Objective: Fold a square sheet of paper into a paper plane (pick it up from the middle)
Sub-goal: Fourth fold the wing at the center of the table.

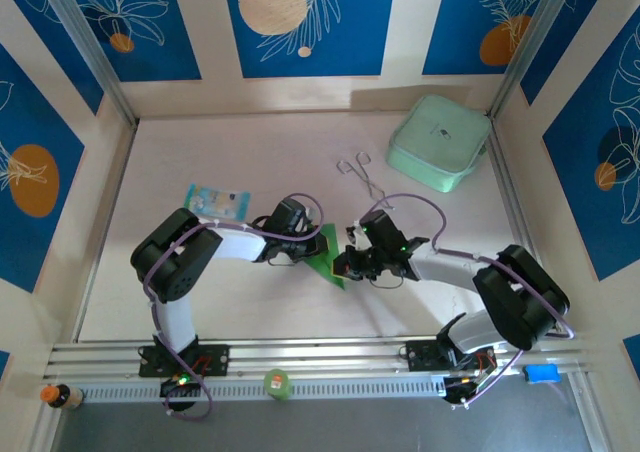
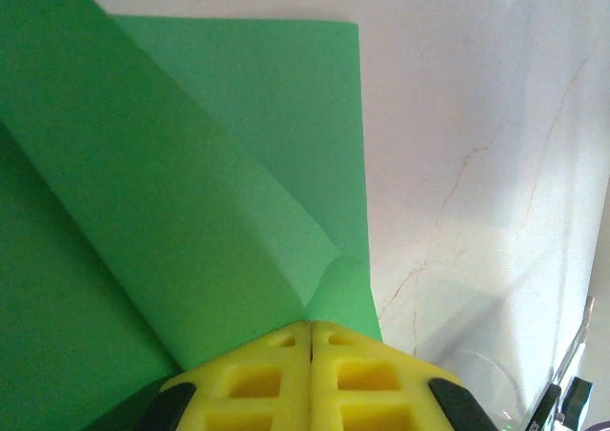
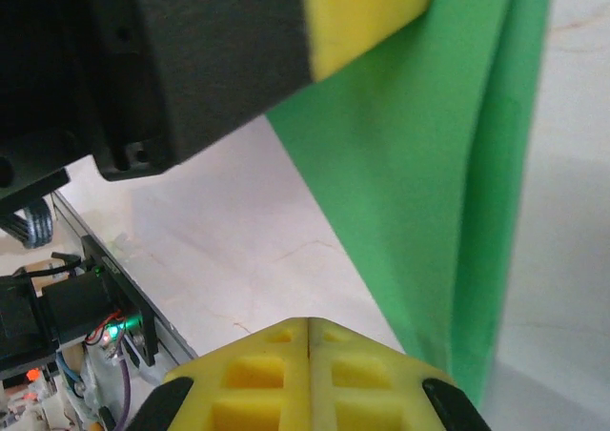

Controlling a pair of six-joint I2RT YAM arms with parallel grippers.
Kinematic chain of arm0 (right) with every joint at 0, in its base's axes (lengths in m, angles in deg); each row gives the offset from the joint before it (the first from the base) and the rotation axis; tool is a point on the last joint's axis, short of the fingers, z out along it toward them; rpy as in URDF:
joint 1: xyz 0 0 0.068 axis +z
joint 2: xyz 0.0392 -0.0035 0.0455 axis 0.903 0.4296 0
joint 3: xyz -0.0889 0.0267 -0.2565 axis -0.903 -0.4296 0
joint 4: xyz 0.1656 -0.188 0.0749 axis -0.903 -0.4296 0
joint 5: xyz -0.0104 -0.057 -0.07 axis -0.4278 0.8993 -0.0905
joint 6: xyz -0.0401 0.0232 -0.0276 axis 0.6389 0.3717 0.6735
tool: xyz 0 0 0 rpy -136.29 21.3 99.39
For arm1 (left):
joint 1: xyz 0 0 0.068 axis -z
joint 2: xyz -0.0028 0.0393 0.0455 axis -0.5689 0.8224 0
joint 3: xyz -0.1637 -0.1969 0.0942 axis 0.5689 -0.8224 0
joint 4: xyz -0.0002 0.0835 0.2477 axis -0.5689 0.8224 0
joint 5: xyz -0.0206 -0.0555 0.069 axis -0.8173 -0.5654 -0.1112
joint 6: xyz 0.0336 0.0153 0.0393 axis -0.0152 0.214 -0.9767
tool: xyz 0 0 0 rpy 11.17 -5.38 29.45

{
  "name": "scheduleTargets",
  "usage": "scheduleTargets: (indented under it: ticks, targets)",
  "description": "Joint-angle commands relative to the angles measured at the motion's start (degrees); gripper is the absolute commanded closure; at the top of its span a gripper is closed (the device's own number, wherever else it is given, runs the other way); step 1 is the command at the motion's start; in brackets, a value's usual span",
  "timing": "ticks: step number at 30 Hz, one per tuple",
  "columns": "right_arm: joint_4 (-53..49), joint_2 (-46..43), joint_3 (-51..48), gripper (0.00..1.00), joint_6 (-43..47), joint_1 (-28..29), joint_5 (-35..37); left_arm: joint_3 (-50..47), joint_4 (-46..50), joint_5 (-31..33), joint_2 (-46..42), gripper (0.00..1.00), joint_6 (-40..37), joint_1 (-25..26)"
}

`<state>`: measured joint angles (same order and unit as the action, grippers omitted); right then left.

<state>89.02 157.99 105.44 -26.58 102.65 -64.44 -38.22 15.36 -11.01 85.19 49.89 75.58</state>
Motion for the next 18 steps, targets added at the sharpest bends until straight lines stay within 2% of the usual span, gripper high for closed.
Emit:
scheduleTargets:
  ticks: [1,7,11,18]
  targets:
    - [-1.74,3.09,2.20,0.98,1.14,1.32,-1.10,-1.35,3.93,1.26,2.00,0.95,-0.25,-0.04]
    - [-1.48,6.57,1.86,0.97,0.16,1.01,1.79,-1.19,4.17,1.17,2.09,0.95,-0.25,-0.04]
    - [1.34,7.46,-0.31,0.97,-0.08,-0.73,-0.92,-1.16,4.34,1.15,2.11,0.95,-0.33,-0.04]
    - [3.06,7.15,-3.60,0.98,-1.21,-1.08,-1.24,-0.99,4.52,1.14,2.33,0.95,-0.47,-0.12]
